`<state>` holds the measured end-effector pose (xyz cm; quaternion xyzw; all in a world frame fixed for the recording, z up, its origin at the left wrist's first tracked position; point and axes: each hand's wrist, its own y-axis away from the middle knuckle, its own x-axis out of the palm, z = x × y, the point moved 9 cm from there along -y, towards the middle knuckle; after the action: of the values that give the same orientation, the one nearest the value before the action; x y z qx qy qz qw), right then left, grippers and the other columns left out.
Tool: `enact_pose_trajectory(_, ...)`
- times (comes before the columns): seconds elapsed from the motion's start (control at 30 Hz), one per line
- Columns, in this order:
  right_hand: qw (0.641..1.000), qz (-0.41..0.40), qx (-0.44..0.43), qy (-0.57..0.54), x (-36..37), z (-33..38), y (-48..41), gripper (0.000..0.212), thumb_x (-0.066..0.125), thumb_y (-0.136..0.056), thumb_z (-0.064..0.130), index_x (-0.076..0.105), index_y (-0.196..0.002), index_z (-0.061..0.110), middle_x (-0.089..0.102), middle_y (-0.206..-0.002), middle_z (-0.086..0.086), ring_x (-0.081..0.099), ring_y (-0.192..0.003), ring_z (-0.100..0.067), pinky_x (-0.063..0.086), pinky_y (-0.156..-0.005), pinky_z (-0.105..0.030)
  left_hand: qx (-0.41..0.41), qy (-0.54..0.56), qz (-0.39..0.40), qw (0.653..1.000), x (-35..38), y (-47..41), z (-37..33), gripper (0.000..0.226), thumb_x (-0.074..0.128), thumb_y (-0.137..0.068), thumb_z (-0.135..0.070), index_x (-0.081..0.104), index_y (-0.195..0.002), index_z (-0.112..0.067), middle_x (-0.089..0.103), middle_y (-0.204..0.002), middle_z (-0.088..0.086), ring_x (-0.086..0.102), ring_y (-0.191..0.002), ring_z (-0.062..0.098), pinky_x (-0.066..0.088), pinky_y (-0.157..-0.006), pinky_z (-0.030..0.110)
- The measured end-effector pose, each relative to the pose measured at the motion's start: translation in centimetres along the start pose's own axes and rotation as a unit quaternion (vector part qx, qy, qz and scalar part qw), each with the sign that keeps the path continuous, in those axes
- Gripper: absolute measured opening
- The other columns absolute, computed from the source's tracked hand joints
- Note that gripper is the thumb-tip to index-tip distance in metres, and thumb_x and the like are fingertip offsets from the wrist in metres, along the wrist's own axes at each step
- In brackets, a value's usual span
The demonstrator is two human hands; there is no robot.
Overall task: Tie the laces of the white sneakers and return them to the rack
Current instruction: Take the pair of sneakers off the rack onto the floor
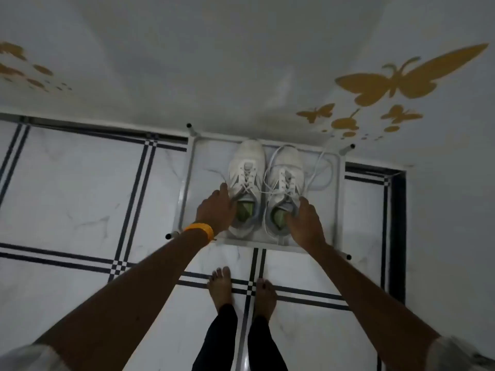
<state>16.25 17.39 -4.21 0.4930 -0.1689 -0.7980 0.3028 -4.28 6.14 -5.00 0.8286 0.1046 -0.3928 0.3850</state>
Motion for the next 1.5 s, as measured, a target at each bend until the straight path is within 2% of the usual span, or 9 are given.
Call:
enact_pose_trajectory(0.13,0.998,-0.042,-0.018,0.045,1.5,-2.4,-3.5,0.047,0.058,-0.087,0.013,0.041,-0.13,0.004,0.056,-0.113,-0.022,0.06,-0.099,-0.036,0.05,-0.077,-0.038,-0.025,0.015,0.001,1.0,3.9,-3.3,1.4,0.037,0.053,-0.09,-0.021,0.044,-0.122,-0.004,0.066,-0.108,0.022,0.063,-0.094,0.043,0.053,-0.08,0.046)
enact_pose_trajectory(0.3,0.998,-0.034,-0.054,0.027,3.0,-4.5,-4.9,0.02,0.055,-0.087,0.003,0.052,-0.104,-0.006,0.063,-0.098,-0.025,0.061,-0.092,-0.039,0.046,-0.072,-0.038,-0.018,0.026,-0.055,0.998,5.0,-4.0,2.2,0.029,0.052,-0.09,-0.014,0.048,-0.116,-0.002,0.067,-0.103,0.024,0.063,-0.091,0.044,0.05,-0.078,0.046)
enact_pose_trajectory(0.4,0.997,-0.035,-0.065,0.021,3.0,-4.1,-3.9,0.013,0.052,-0.087,0.001,0.053,-0.099,-0.005,0.061,-0.096,-0.026,0.06,-0.091,-0.038,0.044,-0.072,-0.038,-0.009,0.047,-0.083,0.995,4.4,-2.3,1.6,0.022,0.05,-0.093,-0.014,0.052,-0.111,-0.002,0.068,-0.102,0.022,0.065,-0.091,0.042,0.054,-0.08,0.046)
enact_pose_trajectory(0.53,0.996,-0.049,-0.08,0.01,2.7,-4.5,0.3,0.013,0.049,-0.09,0.001,0.053,-0.101,-0.004,0.059,-0.095,-0.022,0.058,-0.089,-0.034,0.038,-0.07,-0.031,0.003,0.077,-0.112,0.991,4.7,2.5,1.3,0.015,0.047,-0.096,-0.016,0.053,-0.103,-0.004,0.068,-0.097,0.018,0.066,-0.086,0.036,0.056,-0.076,0.043)
enact_pose_trajectory(0.83,0.991,-0.077,-0.1,-0.052,3.3,-7.8,11.8,0.027,0.05,-0.093,0.006,0.052,-0.12,0.004,0.061,-0.107,-0.011,0.06,-0.094,-0.023,0.047,-0.079,-0.027,0.006,0.134,-0.134,0.982,7.7,13.5,3.3,0.006,0.046,-0.097,-0.017,0.051,-0.101,-0.015,0.065,-0.092,0.004,0.063,-0.08,0.021,0.058,-0.076,0.041)
enact_pose_trajectory(0.97,0.988,-0.106,-0.094,-0.06,5.0,-10.4,16.6,0.024,0.049,-0.094,0.004,0.052,-0.118,0.005,0.058,-0.101,-0.006,0.054,-0.086,-0.015,0.039,-0.071,-0.012,0.025,0.147,-0.138,0.979,11.1,17.7,5.2,0.009,0.047,-0.098,-0.021,0.051,-0.101,-0.013,0.064,-0.092,0.005,0.062,-0.08,0.021,0.058,-0.076,0.04)
enact_pose_trajectory(1.23,0.988,-0.128,-0.063,-0.053,12.5,-17.0,25.5,0.028,0.048,-0.093,0.001,0.052,-0.12,0.0,0.061,-0.108,-0.015,0.059,-0.096,-0.026,0.047,-0.081,-0.031,0.072,0.141,-0.135,0.978,17.9,25.7,10.5,0.01,0.047,-0.099,-0.019,0.051,-0.103,-0.01,0.063,-0.091,0.005,0.058,-0.076,0.016,0.058,-0.074,0.036)
enact_pose_trajectory(1.37,0.993,-0.106,-0.035,-0.028,16.9,-20.7,26.5,0.026,0.049,-0.093,0.003,0.052,-0.118,-0.002,0.06,-0.103,-0.015,0.061,-0.096,-0.028,0.045,-0.078,-0.028,0.065,0.17,-0.119,0.976,22.8,27.1,13.4,0.022,0.048,-0.098,-0.021,0.054,-0.114,-0.008,0.066,-0.102,0.008,0.06,-0.085,0.016,0.055,-0.084,0.033)
enact_pose_trajectory(1.5,0.995,-0.094,-0.041,-0.013,22.2,-24.5,24.0,0.024,0.049,-0.094,0.007,0.053,-0.117,0.0,0.062,-0.106,-0.017,0.062,-0.096,-0.03,0.053,-0.082,-0.039,0.028,0.186,-0.097,0.977,29.9,25.7,17.2,0.038,0.044,-0.095,-0.036,0.054,-0.119,-0.009,0.067,-0.109,0.008,0.066,-0.094,0.023,0.056,-0.09,0.037)
